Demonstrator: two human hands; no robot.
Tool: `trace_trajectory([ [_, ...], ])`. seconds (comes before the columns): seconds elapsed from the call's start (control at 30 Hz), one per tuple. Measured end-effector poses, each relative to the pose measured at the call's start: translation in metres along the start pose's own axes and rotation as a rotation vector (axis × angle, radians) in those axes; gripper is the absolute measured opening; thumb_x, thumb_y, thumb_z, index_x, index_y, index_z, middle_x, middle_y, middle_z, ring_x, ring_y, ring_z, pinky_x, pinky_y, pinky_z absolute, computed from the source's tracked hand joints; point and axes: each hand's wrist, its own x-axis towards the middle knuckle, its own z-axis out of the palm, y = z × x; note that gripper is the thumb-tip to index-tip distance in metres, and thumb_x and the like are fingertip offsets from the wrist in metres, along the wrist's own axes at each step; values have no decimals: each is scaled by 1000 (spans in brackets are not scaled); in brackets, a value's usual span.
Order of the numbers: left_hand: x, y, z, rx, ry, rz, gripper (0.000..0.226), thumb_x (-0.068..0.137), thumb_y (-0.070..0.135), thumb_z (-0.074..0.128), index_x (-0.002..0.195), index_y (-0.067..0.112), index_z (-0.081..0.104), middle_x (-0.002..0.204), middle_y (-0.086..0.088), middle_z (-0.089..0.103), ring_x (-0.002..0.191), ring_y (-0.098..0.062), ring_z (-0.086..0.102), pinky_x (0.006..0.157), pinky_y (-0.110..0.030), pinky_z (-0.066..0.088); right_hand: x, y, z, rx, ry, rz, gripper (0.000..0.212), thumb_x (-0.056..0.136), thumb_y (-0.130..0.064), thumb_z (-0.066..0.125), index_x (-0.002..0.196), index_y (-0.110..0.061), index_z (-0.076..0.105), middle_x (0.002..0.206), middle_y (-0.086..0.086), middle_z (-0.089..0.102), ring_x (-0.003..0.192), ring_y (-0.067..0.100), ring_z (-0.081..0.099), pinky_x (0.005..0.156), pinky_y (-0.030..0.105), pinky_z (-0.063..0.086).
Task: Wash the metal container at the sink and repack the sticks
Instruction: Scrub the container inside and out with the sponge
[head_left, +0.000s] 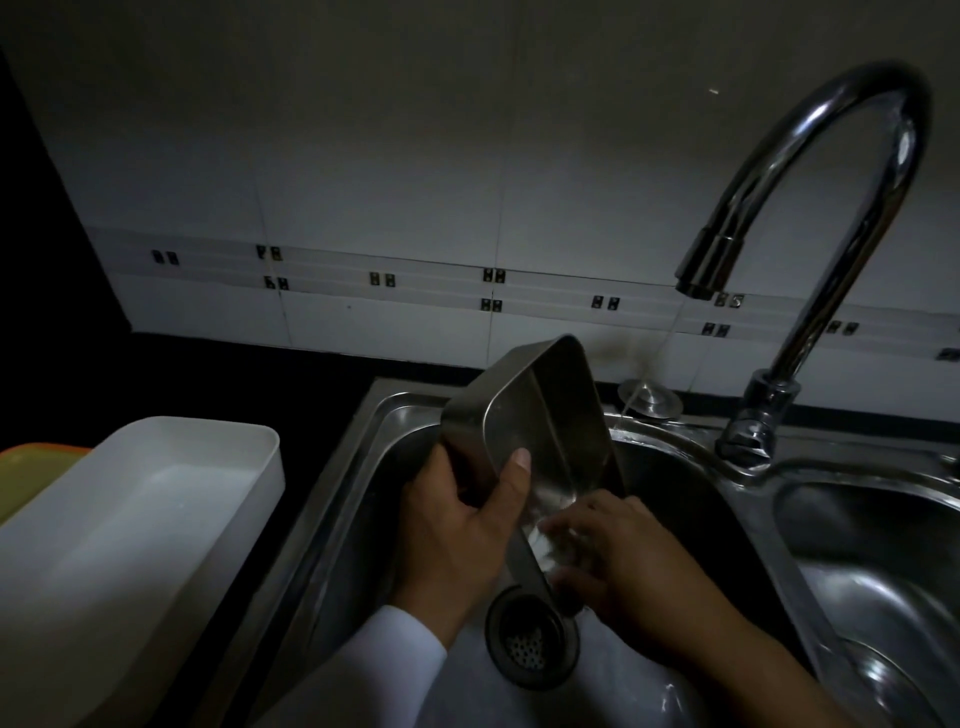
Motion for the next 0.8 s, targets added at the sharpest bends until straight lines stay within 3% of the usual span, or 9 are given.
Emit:
trace_trajectory([
  [0.1, 0, 0, 0, -20, -8, -12, 43, 76, 58, 70, 103, 24, 70, 98, 19, 78, 89, 3, 75, 73, -8, 54, 1, -3, 4, 125, -53, -40, 26, 85, -48, 71, 110, -50, 66, 112, -23, 55, 103, -4, 59, 88, 23, 55],
  [0.17, -1, -1, 1, -18, -10, -15, 40, 74, 58, 71, 99, 26, 70, 94, 19, 79, 88, 3, 75, 73, -9, 55, 4, 1, 5, 75, -34, 45, 26, 80, -50, 73, 106, -49, 65, 109, -20, 53, 99, -3, 58, 86, 25, 55],
  [0.27, -1, -3, 2, -16, -18, -23, 39, 76, 59, 76, 97, 26, 71, 94, 16, 80, 89, 1, 76, 77, -16, 57, 10, 11, 2, -25, 66, 185, 31, 80, -54, 71, 110, -47, 66, 106, -14, 54, 99, 9, 57, 83, 28, 53],
  [0.37, 0, -3, 2, -33, -11, -48, 42, 79, 61, 79, 104, 28, 73, 101, 14, 81, 96, -1, 77, 86, -27, 59, 11, 12, 3, -116, 107, 173, 27, 86, -51, 65, 113, -47, 65, 104, -15, 56, 97, 11, 52, 77, 24, 48],
  [0.53, 1, -1, 1, -49, 6, -78, 40, 76, 58, 75, 102, 28, 73, 98, 13, 82, 93, 0, 77, 83, -27, 59, 6, 0, 12, 20, -70, 37, 31, 83, -55, 67, 113, -49, 62, 109, -21, 55, 104, -2, 54, 89, 23, 52],
  [0.63, 1, -1, 1, -52, 10, -96, 43, 73, 59, 76, 103, 28, 73, 99, 12, 82, 95, -2, 78, 85, -31, 60, 7, -5, 7, 19, -57, 84, 26, 84, -46, 72, 109, -47, 66, 99, -18, 54, 90, -1, 59, 81, 21, 55],
  [0.7, 1, -1, 2, -49, 4, -96, 44, 73, 59, 76, 103, 27, 73, 98, 13, 82, 93, -1, 78, 83, -27, 61, 9, -5, 4, -21, -14, 156, 28, 84, -50, 72, 111, -46, 69, 91, -17, 52, 80, 0, 58, 71, 16, 51],
  [0.8, 1, 2, 3, -19, 16, -66, 42, 73, 58, 74, 97, 24, 75, 91, 18, 82, 86, 3, 77, 70, -10, 56, 10, 3, 6, -163, 72, 249, 31, 86, -64, 61, 110, -46, 68, 99, -9, 52, 83, 8, 59, 71, 23, 54],
])
